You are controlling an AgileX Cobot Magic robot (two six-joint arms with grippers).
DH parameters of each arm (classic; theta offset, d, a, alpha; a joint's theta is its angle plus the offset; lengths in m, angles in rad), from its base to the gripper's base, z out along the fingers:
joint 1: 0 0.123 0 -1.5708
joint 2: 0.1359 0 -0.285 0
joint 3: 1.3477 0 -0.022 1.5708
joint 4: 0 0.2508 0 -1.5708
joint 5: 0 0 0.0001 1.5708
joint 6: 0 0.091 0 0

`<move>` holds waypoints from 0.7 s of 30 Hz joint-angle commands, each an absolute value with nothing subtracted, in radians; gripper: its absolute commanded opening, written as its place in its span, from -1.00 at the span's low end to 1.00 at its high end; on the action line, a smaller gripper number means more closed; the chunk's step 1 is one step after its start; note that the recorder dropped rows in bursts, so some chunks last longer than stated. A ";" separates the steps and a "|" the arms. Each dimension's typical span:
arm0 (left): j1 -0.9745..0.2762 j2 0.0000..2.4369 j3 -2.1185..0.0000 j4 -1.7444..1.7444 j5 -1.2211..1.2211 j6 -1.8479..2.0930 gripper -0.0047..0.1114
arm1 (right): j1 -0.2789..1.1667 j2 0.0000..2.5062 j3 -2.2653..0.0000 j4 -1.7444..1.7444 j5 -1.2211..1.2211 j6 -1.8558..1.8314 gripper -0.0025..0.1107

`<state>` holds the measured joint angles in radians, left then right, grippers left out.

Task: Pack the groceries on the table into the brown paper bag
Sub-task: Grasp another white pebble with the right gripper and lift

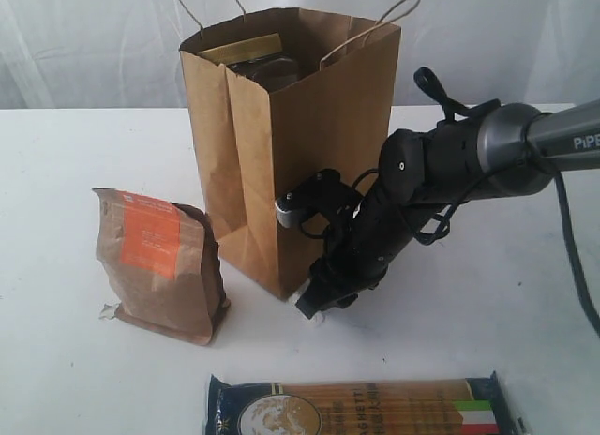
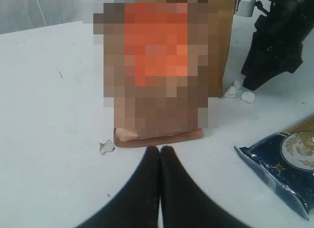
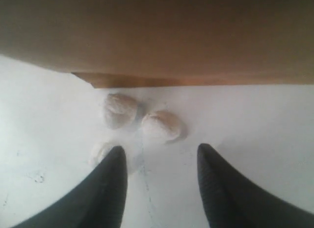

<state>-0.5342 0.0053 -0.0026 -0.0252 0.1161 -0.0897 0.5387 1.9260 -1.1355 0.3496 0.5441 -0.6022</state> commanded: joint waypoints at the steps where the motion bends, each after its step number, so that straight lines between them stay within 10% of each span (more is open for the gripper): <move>1: -0.530 0.000 0.000 -0.030 0.117 -0.090 -0.92 | 0.540 1.932 -1.144 0.341 0.524 -0.605 -0.20; 13: -0.530 0.000 0.000 -0.030 0.117 -0.090 -0.92 | 0.561 1.985 -1.166 0.342 0.498 -0.626 -0.28; 21: -0.530 0.000 0.000 -0.030 0.117 -0.090 -0.92 | 0.561 1.997 -1.166 0.342 0.510 -0.626 -0.76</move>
<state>-0.5342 0.0053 -0.0026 -0.0252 0.1161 -0.0897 0.5583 1.9865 -1.1639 0.3391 0.4864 -0.6185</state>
